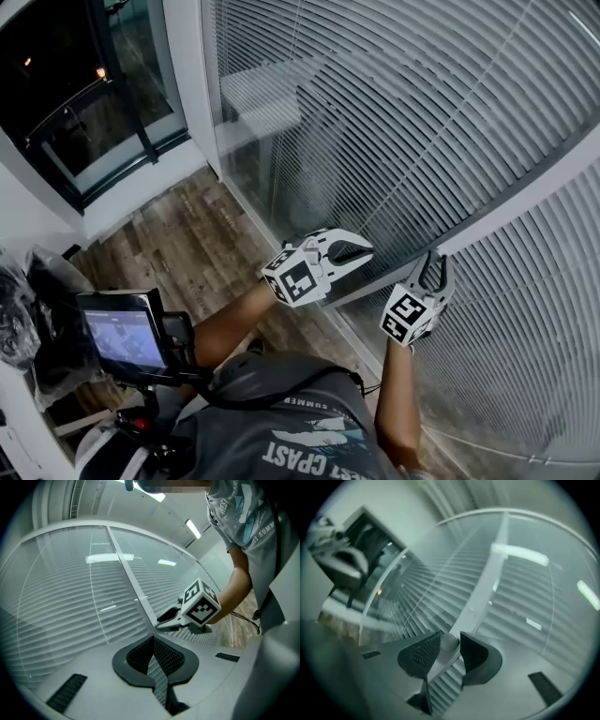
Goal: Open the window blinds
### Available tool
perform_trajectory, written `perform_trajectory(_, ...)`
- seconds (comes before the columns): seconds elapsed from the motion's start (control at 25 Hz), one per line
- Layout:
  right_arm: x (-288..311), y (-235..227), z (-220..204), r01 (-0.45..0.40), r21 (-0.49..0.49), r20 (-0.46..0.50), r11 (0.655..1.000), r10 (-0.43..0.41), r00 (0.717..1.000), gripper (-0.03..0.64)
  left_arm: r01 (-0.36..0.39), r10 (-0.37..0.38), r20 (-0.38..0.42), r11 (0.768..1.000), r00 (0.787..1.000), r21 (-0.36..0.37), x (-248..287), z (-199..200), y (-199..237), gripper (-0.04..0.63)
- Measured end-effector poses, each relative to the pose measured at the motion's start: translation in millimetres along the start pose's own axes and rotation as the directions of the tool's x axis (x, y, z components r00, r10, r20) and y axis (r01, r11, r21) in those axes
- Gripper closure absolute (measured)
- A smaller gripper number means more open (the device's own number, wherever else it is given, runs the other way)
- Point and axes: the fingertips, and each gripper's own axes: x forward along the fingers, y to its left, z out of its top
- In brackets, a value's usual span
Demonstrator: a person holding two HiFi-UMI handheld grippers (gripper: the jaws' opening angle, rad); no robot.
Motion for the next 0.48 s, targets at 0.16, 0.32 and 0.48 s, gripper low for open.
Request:
perform_trajectory(0.16, -9, 11, 6, -0.007, -0.591, 0.041, 0.806, 0.038, 0.998, 0.512, -0.005, 0.005, -0.006, 1.000, 1.000, -0.004, -1, -2, 2, 0.595)
perform_trajectory(0.32, -3, 18, -5, -0.046, -0.785, 0.027, 0.618, 0.109, 0.994, 0.512, -0.028, 0.026, -0.054, 0.999, 0.998, -0.045, 0, -13, 7, 0.595)
perform_trajectory(0.48, -1, 21, -16, -0.058, -0.829, 0.014, 0.557, 0.124, 0.992, 0.508, -0.017, 0.014, -0.059, 0.999, 0.998, -0.052, 3, -16, 3, 0.595)
